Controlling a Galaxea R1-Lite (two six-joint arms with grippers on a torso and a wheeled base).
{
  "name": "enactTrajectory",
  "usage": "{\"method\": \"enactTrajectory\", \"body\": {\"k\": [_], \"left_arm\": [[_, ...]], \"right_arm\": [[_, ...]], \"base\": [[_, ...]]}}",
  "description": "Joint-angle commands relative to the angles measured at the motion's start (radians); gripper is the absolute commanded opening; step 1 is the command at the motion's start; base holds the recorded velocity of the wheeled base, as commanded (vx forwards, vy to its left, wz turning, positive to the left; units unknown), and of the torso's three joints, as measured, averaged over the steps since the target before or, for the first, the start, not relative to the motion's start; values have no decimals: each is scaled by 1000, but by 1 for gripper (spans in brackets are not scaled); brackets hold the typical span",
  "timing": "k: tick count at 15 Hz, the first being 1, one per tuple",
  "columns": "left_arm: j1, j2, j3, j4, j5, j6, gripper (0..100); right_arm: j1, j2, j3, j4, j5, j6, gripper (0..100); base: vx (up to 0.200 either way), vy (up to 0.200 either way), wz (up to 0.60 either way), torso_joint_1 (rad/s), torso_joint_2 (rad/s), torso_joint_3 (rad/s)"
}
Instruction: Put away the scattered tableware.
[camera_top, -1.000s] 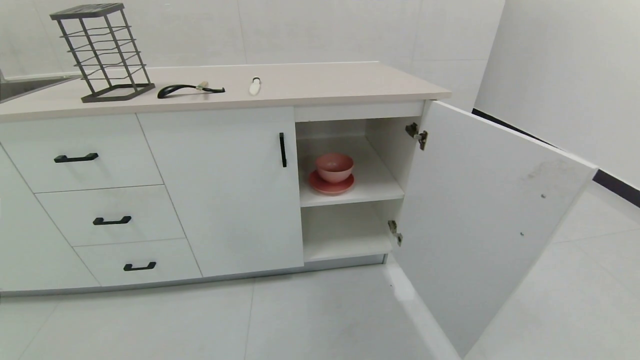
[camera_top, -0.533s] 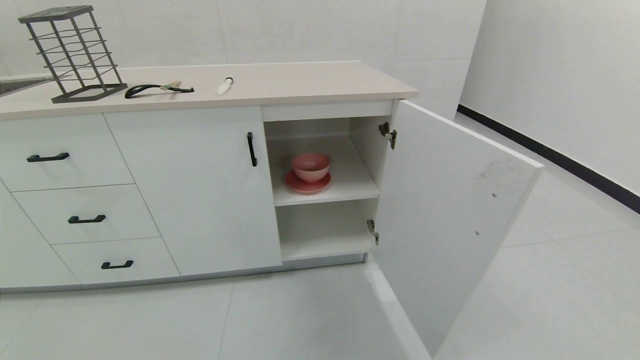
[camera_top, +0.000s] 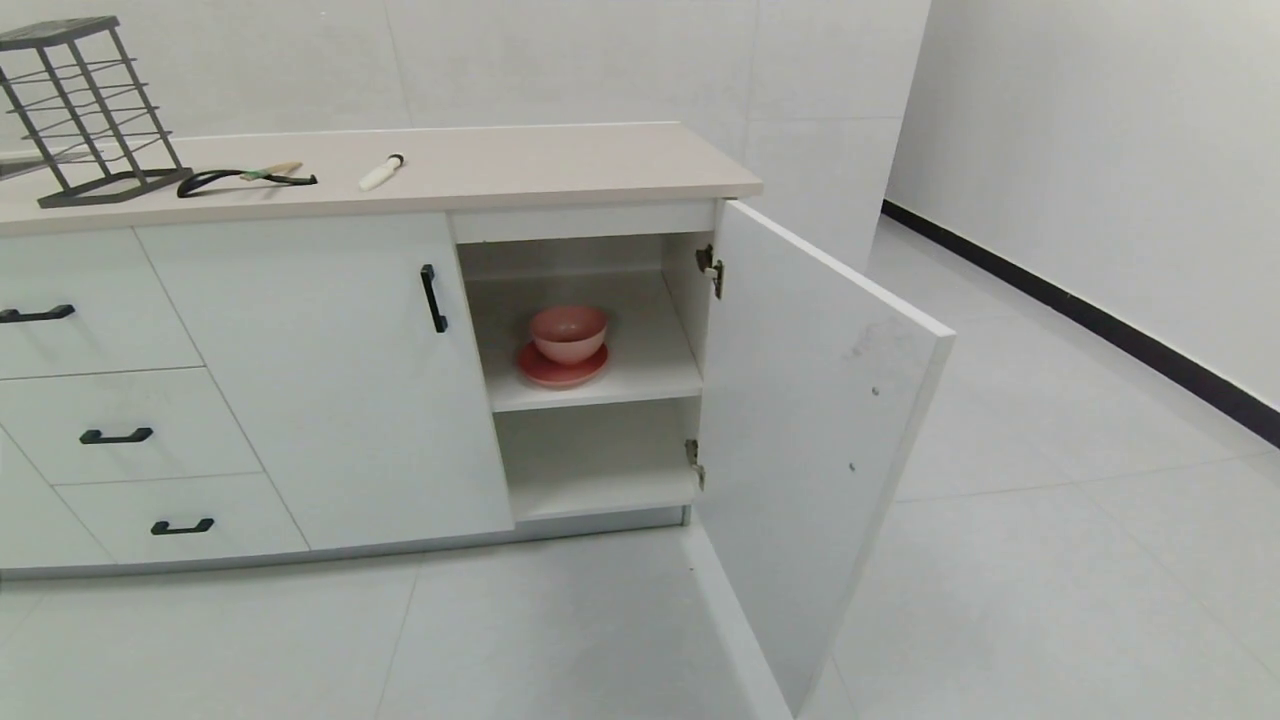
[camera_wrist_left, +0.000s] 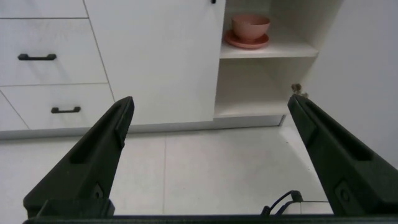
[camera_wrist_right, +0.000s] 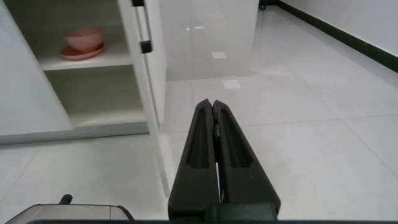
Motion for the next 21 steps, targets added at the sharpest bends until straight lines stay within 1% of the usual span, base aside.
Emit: {"method": "enactTrajectory", "body": {"k": [1,2,3,4,5,6,8,9,11,12,13,15,16,17,18,19,20,21], "left_arm": [[0,0,0,-1,2,-3,100],[0,0,0,-1,2,-3,100],[0,0,0,-1,2,-3,100],[0,0,0,-1,2,-3,100],[0,0,0,-1,2,-3,100],[0,0,0,-1,2,-3,100],[0,0,0,-1,2,-3,100],[0,0,0,-1,2,-3,100],[0,0,0,-1,2,-3,100],[0,0,0,-1,0,-3,100],[0,0,0,-1,2,-3,100],[0,0,0,-1,0,-3,100],[0,0,0,-1,2,-3,100],[0,0,0,-1,2,-5,100],[0,0,0,-1,2,-5,100],[0,0,0,-1,2,-5,100],[0,0,0,-1,2,-5,100],[0,0,0,-1,2,-5,100]], "right_arm": [[0,1,0,-162,-4,-13,0],[-3,1,-16,-232,-1,-30,0],[-3,21,-66,-203,67,-47,0],[-6,106,-123,-143,163,-46,0],[-3,213,-192,-111,217,-46,0],[3,357,-250,-116,248,-50,0],[34,606,-350,-165,303,-59,0],[55,704,-373,-194,307,-59,0],[137,848,-381,-251,306,-59,0],[172,945,-391,-320,298,-64,0],[167,1020,-408,-373,295,-99,0],[118,1135,-422,-464,268,-193,0],[52,1212,-399,-565,249,-300,0],[39,1242,-376,-614,249,-325,0],[32,1314,-315,-755,248,-333,0],[32,1357,-276,-846,248,-334,0],[32,1376,-253,-889,249,-336,0],[40,1383,-246,-890,255,-337,0]], "base": [[0,0,0,0,0,0],[0,0,0,0,0,0],[0,0,0,0,0,0],[0,0,0,0,0,0],[0,0,0,0,0,0],[0,0,0,0,0,0],[0,0,0,0,0,0],[0,0,0,0,0,0],[0,0,0,0,0,0],[0,0,0,0,0,0],[0,0,0,0,0,0],[0,0,0,0,0,0],[0,0,0,0,0,0],[0,0,0,0,0,0],[0,0,0,0,0,0],[0,0,0,0,0,0],[0,0,0,0,0,0],[0,0,0,0,0,0]]}}
